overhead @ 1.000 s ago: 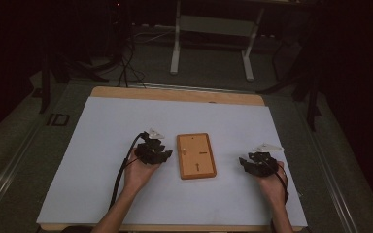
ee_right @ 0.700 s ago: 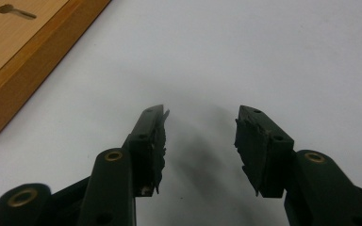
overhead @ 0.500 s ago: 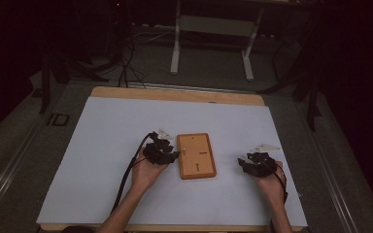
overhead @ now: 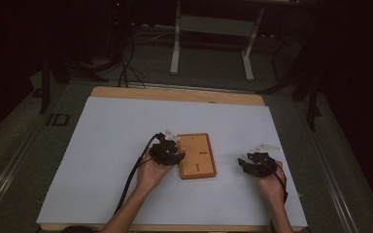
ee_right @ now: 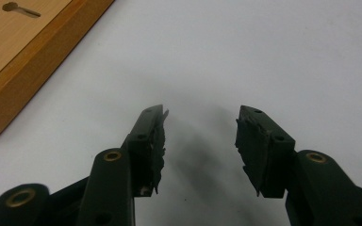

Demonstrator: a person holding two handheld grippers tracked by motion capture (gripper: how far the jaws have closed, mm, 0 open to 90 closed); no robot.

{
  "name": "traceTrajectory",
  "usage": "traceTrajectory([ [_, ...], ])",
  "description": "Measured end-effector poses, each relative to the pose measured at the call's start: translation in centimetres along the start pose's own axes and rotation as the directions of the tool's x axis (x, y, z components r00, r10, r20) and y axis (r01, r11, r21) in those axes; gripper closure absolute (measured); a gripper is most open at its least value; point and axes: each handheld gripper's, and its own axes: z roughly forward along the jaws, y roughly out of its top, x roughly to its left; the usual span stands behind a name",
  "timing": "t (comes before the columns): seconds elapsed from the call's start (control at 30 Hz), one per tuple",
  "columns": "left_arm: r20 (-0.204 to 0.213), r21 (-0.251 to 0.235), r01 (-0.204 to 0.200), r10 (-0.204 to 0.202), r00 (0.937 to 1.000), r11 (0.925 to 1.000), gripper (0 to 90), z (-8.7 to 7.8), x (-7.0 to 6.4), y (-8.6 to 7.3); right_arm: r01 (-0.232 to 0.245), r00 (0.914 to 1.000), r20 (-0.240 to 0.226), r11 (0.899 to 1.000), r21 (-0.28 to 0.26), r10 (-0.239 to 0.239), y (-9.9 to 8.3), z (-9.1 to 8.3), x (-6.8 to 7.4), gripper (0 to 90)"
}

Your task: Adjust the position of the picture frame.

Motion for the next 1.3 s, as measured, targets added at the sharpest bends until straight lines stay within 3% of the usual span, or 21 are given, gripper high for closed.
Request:
traceTrajectory([
  [0.4, -0.002, 0.011, 0.018, -0.018, 0.9998, 0.9998, 62.0, 1.2, -0.1, 0.4, -0.002, 1.0000, -0.001, 1.000, -0.001, 0.002, 0.0, 0.0, -0.1, 51.4],
  [0.73, -0.004, 0.011, 0.049, -0.049, 0.9988, 0.9987, 68.8, 1.9, 0.2, 0.9, -0.004, 1.0000, 0.000, 1.000, 0.001, 0.004, -0.1, 0.1, -0.1, 51.4],
  [1.07, -0.012, 0.011, 0.067, -0.066, 0.9977, 0.9977, 74.9, 2.4, -0.4, 1.3, -0.007, 1.0000, 0.000, 1.000, 0.003, 0.007, -0.2, 0.1, -0.1, 51.4],
  [1.3, -0.029, -0.004, 0.101, -0.101, 0.9945, 0.9949, 77.6, 2.8, -1.0, 1.5, -0.005, 1.0000, 0.000, 1.000, 0.005, 0.005, -0.2, 0.1, -0.1, 51.4],
])
